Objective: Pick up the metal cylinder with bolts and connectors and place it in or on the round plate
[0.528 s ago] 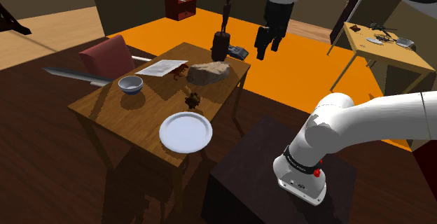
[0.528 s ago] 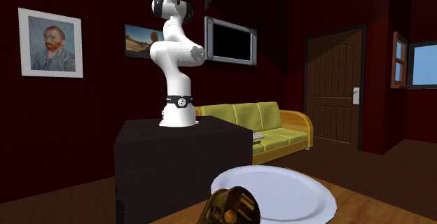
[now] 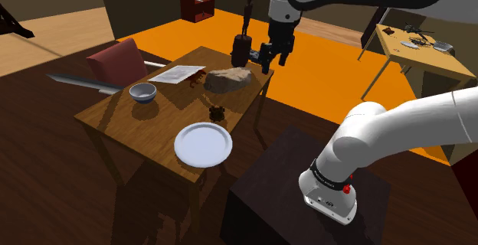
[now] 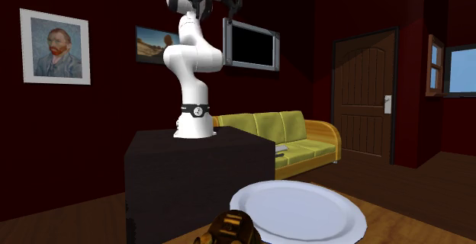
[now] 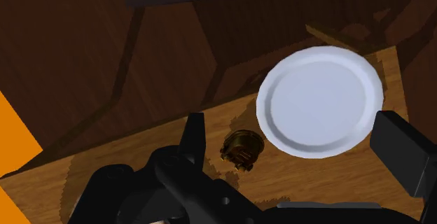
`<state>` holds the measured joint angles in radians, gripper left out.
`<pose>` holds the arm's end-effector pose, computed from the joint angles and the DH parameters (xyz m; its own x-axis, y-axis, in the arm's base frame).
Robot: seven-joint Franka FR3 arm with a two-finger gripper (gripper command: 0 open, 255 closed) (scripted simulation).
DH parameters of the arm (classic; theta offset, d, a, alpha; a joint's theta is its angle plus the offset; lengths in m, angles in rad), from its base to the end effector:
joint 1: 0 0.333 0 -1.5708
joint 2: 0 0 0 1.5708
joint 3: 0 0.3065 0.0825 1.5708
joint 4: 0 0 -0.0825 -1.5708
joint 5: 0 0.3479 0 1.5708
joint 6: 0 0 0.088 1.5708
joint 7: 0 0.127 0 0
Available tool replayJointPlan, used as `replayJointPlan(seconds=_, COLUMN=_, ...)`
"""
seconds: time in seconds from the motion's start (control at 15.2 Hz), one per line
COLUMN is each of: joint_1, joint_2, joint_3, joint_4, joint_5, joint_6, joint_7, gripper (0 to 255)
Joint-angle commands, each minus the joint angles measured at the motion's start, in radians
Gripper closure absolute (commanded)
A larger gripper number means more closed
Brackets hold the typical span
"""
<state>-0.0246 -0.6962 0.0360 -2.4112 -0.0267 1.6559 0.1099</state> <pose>0.3033 0.0021 0.5207 0.9930 -0.1056 -0.0537 -0.1027 -0.9932 0.0557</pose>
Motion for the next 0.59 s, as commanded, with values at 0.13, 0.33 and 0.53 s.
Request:
replayJointPlan(seconds=0.13, joint_1=-0.012, joint_2=0.115, joint_3=0.007, joint_4=-0.019, joint_5=0.006, joint_6=0.142, joint_7=0.039, gripper=0)
replayJointPlan(seconds=0.33, joint_1=-0.021, joint_2=0.212, joint_3=0.010, joint_4=-0.018, joint_5=0.006, joint_6=0.243, joint_7=0.065, gripper=0)
replayJointPlan(seconds=0.53, joint_1=-0.031, joint_2=0.317, joint_3=0.012, joint_4=-0.003, joint_5=0.006, joint_6=0.338, joint_7=0.091, gripper=0)
